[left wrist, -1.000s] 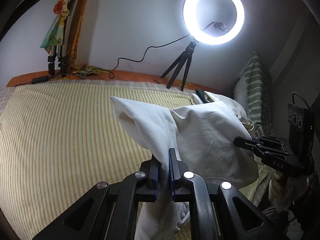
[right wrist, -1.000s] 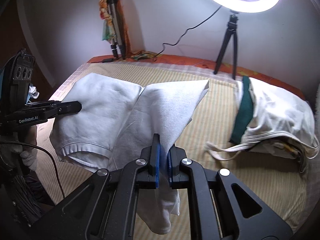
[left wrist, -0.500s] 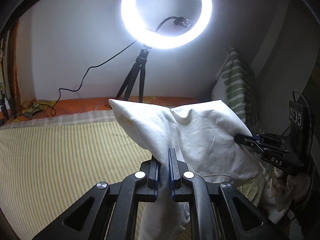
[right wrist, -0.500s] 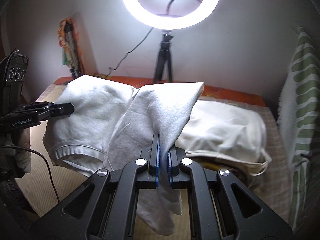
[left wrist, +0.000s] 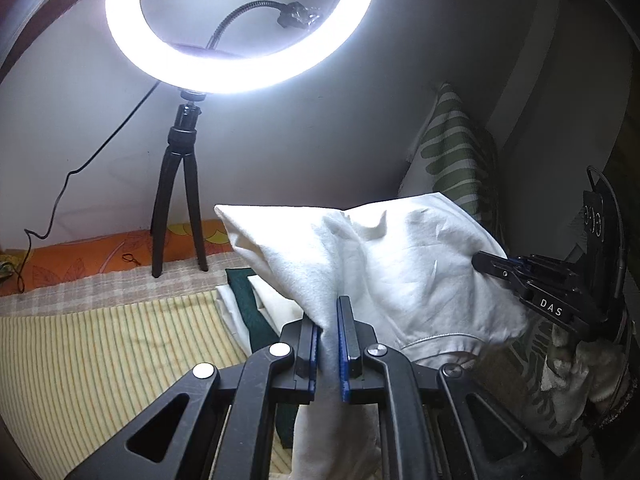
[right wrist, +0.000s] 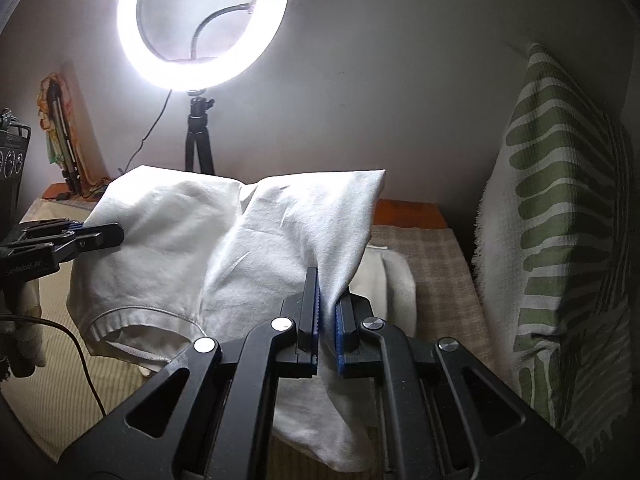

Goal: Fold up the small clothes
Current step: 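Carry the lifted shirt with both grippers onto the clothes pile by the pillow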

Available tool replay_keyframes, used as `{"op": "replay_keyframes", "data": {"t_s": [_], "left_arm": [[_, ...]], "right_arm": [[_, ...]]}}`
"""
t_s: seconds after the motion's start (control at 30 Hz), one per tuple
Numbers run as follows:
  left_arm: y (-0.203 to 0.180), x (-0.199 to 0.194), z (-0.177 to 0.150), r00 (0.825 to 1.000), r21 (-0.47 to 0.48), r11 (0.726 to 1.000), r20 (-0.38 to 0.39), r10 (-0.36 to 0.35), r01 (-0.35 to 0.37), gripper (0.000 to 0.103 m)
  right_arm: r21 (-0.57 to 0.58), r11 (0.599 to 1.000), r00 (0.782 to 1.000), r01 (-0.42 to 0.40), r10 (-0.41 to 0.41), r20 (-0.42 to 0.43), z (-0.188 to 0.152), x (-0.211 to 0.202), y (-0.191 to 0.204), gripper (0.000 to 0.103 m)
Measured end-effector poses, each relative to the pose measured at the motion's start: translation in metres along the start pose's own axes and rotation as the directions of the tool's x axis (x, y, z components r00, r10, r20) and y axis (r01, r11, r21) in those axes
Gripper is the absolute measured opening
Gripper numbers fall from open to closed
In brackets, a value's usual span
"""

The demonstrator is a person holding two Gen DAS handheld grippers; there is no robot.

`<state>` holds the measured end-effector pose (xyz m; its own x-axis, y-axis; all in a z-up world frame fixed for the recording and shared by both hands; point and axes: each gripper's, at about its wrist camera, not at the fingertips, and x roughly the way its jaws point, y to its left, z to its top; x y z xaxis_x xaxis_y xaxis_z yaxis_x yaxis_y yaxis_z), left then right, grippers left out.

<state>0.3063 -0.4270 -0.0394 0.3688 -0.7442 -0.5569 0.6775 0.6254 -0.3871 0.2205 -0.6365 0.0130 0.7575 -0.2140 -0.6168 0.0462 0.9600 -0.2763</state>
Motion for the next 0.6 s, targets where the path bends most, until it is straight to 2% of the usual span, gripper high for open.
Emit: {"op": "replay_keyframes", "data": {"t_s": [0.23, 0.47, 0.57, 0.6], "left_arm": [[-0.009, 0.042, 0.001, 0.999, 0.018, 0.999, -0.031, 0.028, -0.027, 0.005], [-0.007, 0.054, -0.006, 0.996, 0.029, 0.997, -0.060, 0.068, -0.066, 0.006], [-0.004, 0.054, -0.006, 0.994, 0.026, 0.996, -0.068, 0.084, -0.083, 0.011], [-0.003, 0.053, -0.006, 0.993, 0.023, 0.995, -0.067, 0.093, -0.092, 0.020]], "right_arm": [[0.016, 0.999, 0.999, 0.032, -0.031, -0.037, -0.007, 0.037, -0.028, 0.007], [0.038, 0.998, 0.994, 0.049, -0.045, -0.097, -0.020, 0.065, -0.042, 0.007], [0.027, 0.994, 0.988, 0.105, -0.102, -0.113, -0.023, 0.071, -0.043, 0.007], [0.026, 0.993, 0.987, 0.113, -0.109, -0.118, -0.023, 0.072, -0.043, 0.007]]}}
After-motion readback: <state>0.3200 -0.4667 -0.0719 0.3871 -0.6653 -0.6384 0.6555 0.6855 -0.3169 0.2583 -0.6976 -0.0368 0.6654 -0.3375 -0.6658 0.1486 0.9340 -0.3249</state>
